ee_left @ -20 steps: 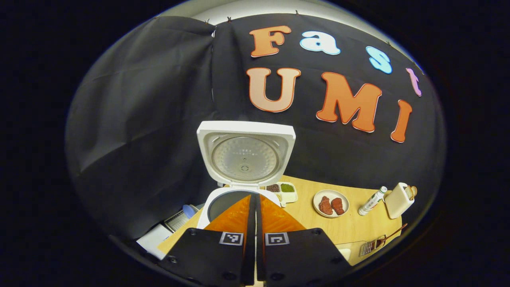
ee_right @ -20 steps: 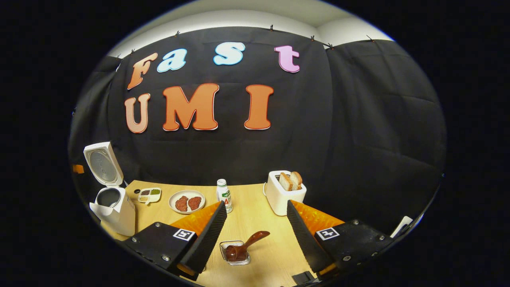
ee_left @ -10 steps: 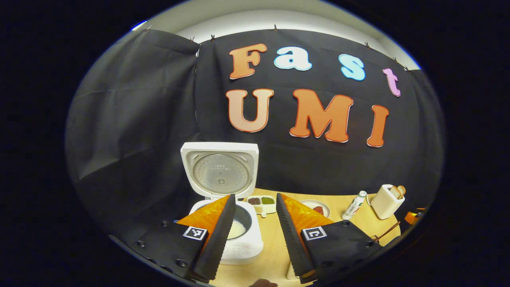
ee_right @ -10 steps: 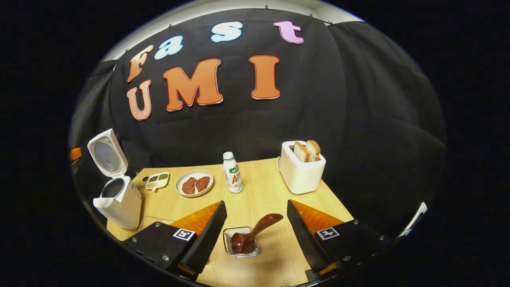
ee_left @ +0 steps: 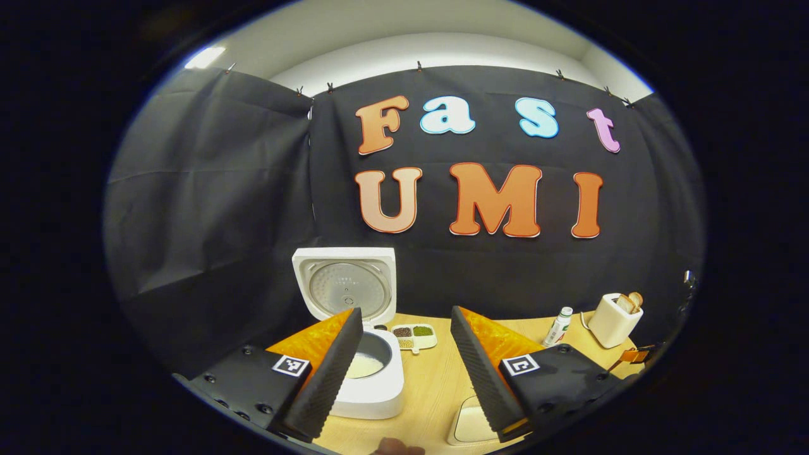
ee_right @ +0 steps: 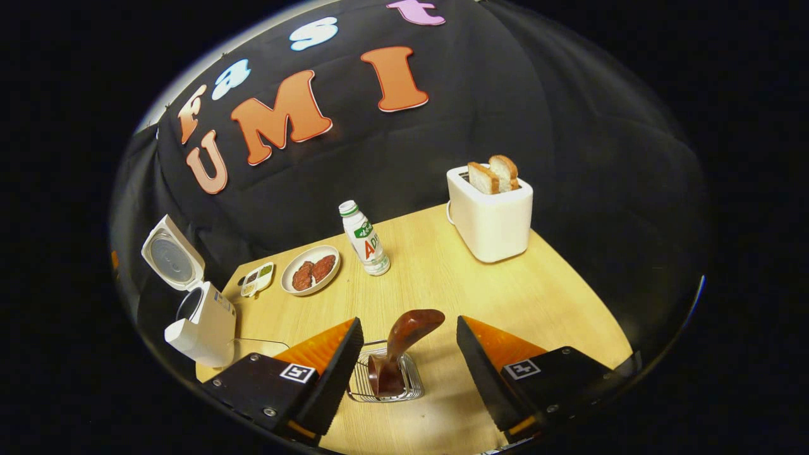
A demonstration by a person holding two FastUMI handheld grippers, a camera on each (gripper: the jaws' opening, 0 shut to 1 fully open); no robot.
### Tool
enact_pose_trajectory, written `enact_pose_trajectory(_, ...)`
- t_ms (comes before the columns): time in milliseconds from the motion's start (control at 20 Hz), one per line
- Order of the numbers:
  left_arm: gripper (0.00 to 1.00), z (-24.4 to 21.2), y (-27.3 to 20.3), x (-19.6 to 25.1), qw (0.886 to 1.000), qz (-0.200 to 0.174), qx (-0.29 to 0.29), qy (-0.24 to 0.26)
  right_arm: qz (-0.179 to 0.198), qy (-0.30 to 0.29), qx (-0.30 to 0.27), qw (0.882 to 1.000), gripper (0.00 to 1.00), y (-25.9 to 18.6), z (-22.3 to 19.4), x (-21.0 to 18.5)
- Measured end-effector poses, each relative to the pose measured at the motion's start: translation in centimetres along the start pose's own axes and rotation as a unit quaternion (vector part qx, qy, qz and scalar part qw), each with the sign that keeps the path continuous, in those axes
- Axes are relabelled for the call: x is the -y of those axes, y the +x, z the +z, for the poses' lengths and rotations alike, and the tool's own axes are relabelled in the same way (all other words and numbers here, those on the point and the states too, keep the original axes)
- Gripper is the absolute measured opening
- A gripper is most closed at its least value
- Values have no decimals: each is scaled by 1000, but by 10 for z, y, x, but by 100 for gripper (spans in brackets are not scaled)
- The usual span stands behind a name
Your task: Close the left gripper, press the button to open the rice cooker; take a wooden spoon from the chopstick holder with the right hand, scoop a spoonful of rice and pour it into the rice cooker, then put the wooden spoon back into the chopstick holder.
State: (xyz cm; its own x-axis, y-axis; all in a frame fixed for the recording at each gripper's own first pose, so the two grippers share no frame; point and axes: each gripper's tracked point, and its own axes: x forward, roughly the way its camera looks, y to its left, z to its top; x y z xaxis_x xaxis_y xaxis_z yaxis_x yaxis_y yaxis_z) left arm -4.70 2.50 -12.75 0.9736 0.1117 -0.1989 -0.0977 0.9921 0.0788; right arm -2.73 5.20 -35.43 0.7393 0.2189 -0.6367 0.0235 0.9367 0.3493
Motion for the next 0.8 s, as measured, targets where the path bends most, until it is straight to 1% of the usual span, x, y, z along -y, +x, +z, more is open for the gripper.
enact_pose_trajectory(100,94,-1,-9,3,1000,6,3,-3,13,16,-7,1000,91,11,-8,-2)
enact_pose_trajectory(200,94,-6,-16,2,1000,18,-1,1,28,32,-10,999,84,18,-13,-6)
enact_pose_trajectory(250,94,-8,-19,4,1000,19,-3,3,36,37,-9,999,77,22,-14,-8)
enact_pose_trajectory(300,95,-8,-23,4,1000,22,-5,6,43,39,-5,998,73,24,-15,-11)
enact_pose_trajectory(350,95,-10,-25,6,1000,22,-8,8,47,39,-2,998,65,26,-15,-11)
enact_pose_trajectory(400,95,-11,-26,8,1000,23,-10,9,49,41,3,998,61,29,-15,-13)
enact_pose_trajectory(450,95,-10,-26,9,1000,22,-11,9,52,44,3,998,51,31,-15,-14)
enact_pose_trajectory(500,95,-10,-27,12,1000,20,-11,10,52,51,1,997,45,31,-17,-15)
enact_pose_trajectory(550,95,-9,-27,14,1000,19,-11,11,52,56,0,997,35,31,-18,-15)
enact_pose_trajectory(650,95,-8,-24,20,1000,12,-10,14,54,65,4,996,27,30,-18,-16)
enact_pose_trajectory(800,96,-7,-19,32,1000,-5,-8,19,49,88,10,995,23,24,-21,-16)
